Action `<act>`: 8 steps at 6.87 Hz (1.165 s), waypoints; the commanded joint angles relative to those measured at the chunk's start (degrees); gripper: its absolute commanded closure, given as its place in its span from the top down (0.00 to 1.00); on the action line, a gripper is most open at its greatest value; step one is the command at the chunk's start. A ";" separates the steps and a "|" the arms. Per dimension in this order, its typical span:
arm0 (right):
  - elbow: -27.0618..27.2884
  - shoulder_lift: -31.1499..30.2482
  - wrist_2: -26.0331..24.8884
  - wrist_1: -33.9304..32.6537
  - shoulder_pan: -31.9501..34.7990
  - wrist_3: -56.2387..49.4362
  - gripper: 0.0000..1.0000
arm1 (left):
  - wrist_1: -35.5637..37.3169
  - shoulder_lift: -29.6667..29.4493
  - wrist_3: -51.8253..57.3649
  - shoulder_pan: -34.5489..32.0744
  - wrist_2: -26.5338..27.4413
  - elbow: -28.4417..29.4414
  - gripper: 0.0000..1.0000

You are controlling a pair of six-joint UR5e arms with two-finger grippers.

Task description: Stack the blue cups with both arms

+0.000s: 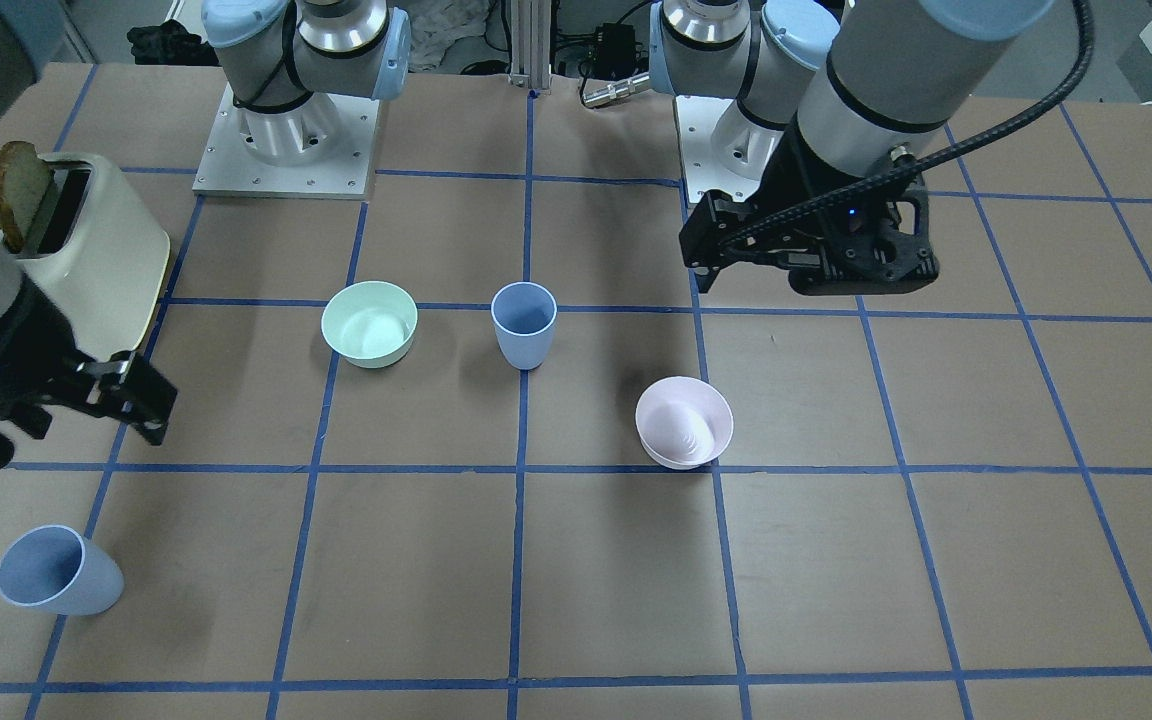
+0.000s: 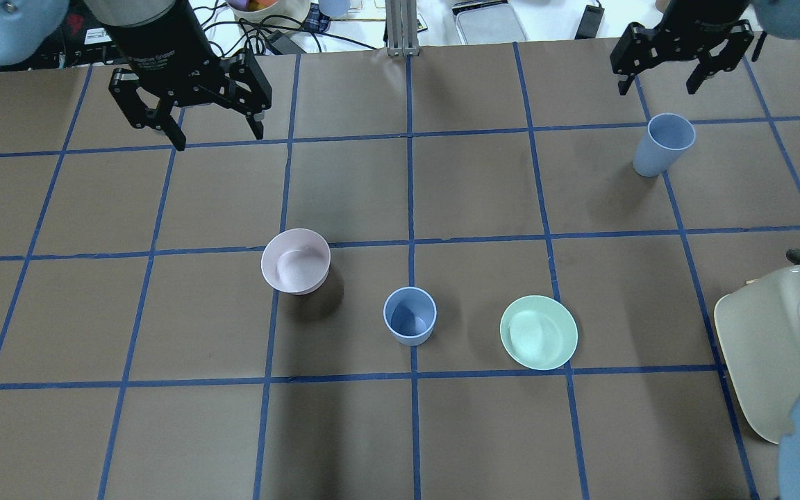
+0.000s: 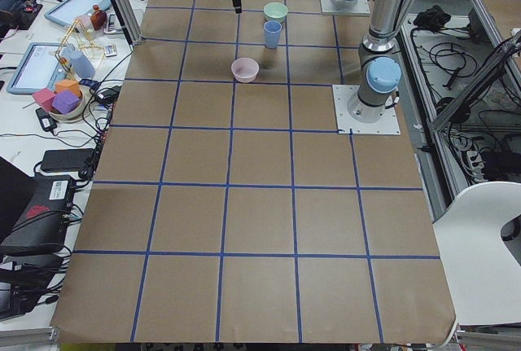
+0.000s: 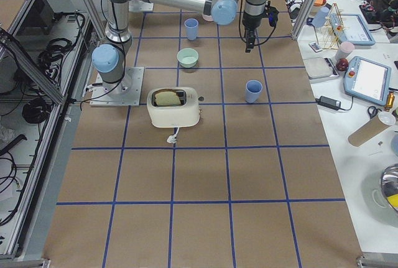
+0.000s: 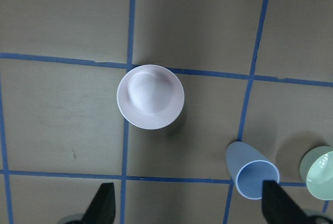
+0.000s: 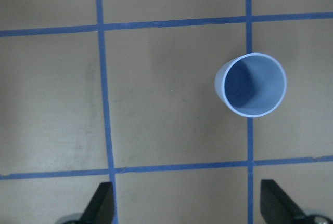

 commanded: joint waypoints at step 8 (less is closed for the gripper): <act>-9.38 17.06 -0.44 -7.56 -7.93 -6.43 1.00 | 10.26 7.50 4.62 2.85 1.18 -10.95 1.00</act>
